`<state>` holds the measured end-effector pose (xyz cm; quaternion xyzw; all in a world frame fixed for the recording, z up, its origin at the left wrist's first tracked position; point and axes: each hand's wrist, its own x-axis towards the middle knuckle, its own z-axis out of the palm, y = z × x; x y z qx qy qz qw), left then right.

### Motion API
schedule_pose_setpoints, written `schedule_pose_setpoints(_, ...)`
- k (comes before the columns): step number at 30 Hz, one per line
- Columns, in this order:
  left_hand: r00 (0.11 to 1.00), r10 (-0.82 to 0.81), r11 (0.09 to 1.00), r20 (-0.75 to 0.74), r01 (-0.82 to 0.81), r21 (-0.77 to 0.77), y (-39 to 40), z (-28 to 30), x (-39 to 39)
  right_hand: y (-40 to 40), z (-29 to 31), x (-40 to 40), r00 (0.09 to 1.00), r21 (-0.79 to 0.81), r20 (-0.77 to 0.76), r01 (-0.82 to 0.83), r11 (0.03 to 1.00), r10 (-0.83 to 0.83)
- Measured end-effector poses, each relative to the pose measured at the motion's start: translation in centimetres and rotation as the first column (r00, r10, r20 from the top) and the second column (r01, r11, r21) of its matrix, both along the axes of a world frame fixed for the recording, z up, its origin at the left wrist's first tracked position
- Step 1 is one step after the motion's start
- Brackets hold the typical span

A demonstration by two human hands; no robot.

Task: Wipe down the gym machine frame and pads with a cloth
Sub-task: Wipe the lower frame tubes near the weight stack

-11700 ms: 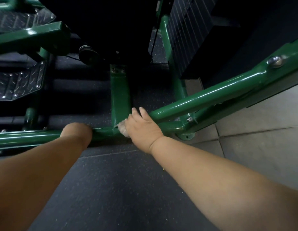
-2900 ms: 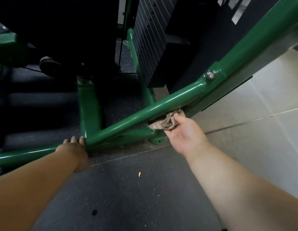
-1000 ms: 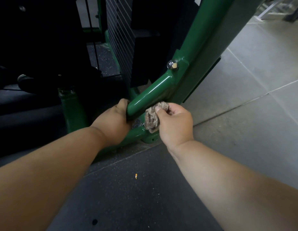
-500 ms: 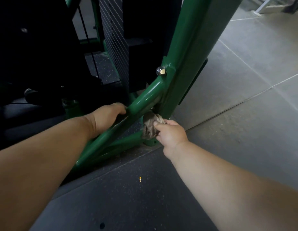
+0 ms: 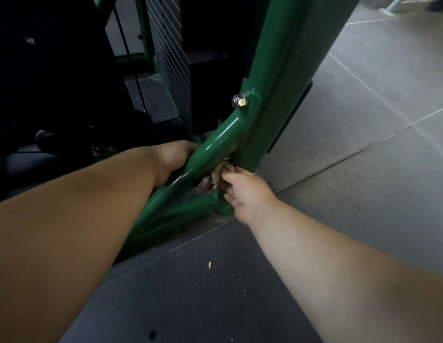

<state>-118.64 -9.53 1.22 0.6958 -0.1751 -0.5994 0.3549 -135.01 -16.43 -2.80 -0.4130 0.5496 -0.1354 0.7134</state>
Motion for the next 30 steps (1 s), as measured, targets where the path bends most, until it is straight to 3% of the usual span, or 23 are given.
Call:
schedule_pose_setpoints(6, 0.997, 0.049, 0.998, 0.064, -0.047, -0.029, -0.5, -0.6, 0.5, 0.3, 1.8, -0.5, 0.973, -0.306, -0.203, 0.046, 0.951, -0.112)
schedule_pose_setpoints(10, 0.963, 0.271, 0.928, 0.005, -0.26, -0.266, -0.9, 0.0, 1.3, -0.7, 4.3, -1.5, 0.982, -0.553, -0.12, 0.055, 0.831, -0.144)
schedule_pose_setpoints(17, 0.985, 0.153, 0.854, 0.08, -0.091, -0.511, -3.6, 6.8, 0.5, -1.0, 4.3, -1.6, 0.997, -0.632, -0.052, 0.008, 0.775, -0.053)
schedule_pose_setpoints(22, 0.946, -0.02, 0.947, 0.324, 0.122, -0.297, -3.4, 4.5, -0.7, -1.1, 4.3, -1.9, 0.999, -0.655, -0.042, -0.026, 0.755, -0.003)
schedule_pose_setpoints(27, 0.993, -0.098, 0.995, 0.06, 0.1, -0.03, -1.1, -0.5, 1.0, -2.0, 3.2, -2.5, 0.994, -0.692, -0.099, -0.107, 0.714, 0.053)
schedule_pose_setpoints(30, 0.993, -0.12, 0.993, 0.001, 0.12, 0.003, -0.7, -1.1, 1.2, -2.0, 2.8, -2.6, 0.99, -0.711, -0.119, -0.135, 0.691, 0.07)
